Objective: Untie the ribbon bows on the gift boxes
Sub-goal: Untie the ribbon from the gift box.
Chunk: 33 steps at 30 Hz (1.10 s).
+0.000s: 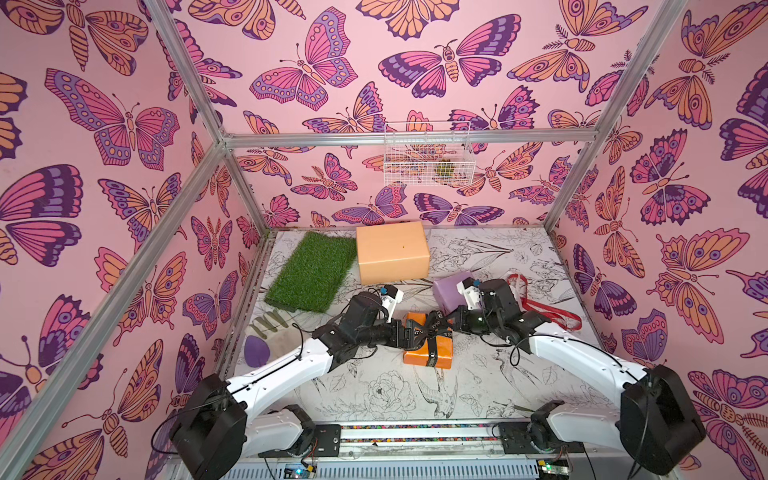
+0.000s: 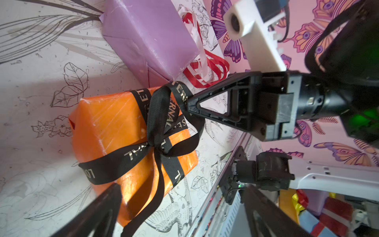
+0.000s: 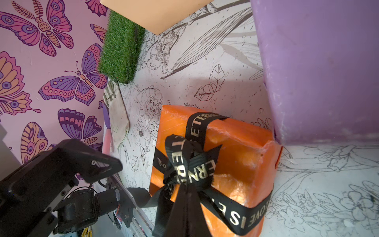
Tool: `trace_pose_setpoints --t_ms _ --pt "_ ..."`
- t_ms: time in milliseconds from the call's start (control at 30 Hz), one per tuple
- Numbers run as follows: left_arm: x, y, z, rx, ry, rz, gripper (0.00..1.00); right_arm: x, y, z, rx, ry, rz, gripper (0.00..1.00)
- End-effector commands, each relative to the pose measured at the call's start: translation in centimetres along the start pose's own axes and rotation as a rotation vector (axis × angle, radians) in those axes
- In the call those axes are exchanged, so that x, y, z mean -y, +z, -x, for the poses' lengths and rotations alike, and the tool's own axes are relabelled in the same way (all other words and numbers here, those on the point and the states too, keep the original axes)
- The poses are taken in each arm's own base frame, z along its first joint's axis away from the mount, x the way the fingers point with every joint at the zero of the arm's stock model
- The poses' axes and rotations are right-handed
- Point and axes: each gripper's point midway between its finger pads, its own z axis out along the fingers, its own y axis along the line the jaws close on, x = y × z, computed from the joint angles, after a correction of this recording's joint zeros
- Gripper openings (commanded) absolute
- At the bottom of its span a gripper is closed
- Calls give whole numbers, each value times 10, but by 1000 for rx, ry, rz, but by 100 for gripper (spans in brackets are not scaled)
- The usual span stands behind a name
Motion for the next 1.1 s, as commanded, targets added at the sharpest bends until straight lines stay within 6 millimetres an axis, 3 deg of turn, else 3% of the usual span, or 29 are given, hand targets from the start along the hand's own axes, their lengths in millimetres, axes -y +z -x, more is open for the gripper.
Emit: trace_pose_setpoints --t_ms 0,100,167,300,400,600,633,700,733,767,800,867,1067 --pt "-12 6 -15 -52 5 42 71 -13 -3 6 20 -23 34 0" --pt "-28 15 -32 -145 8 108 59 -12 -4 6 22 -23 33 1" --pt "-32 19 -42 -193 19 129 57 -12 -5 5 21 -23 33 1" --pt "-32 24 -49 -238 81 172 54 -12 -4 5 22 -21 34 1" --pt "-35 27 -52 -260 114 205 46 -12 -4 5 22 -17 38 1" --pt "-31 25 -55 -286 122 202 3 -13 -5 6 22 -23 35 1" --pt "-29 24 -55 -289 122 197 0 -13 -4 6 22 -24 36 0" --pt "-27 22 -56 -294 118 194 0 -14 -4 7 25 -26 39 1" --pt "-26 21 -57 -299 109 191 6 -14 -4 8 25 -26 37 0" --pt "-26 20 -59 -307 101 191 19 -15 -4 8 26 -28 38 0" --pt "-26 20 -61 -313 93 193 27 -15 -4 8 24 -28 39 0" --pt "-29 20 -65 -325 79 199 37 -15 -4 8 23 -28 38 0" --pt "-22 24 -70 -351 40 174 32 -16 -5 8 25 -31 41 0"
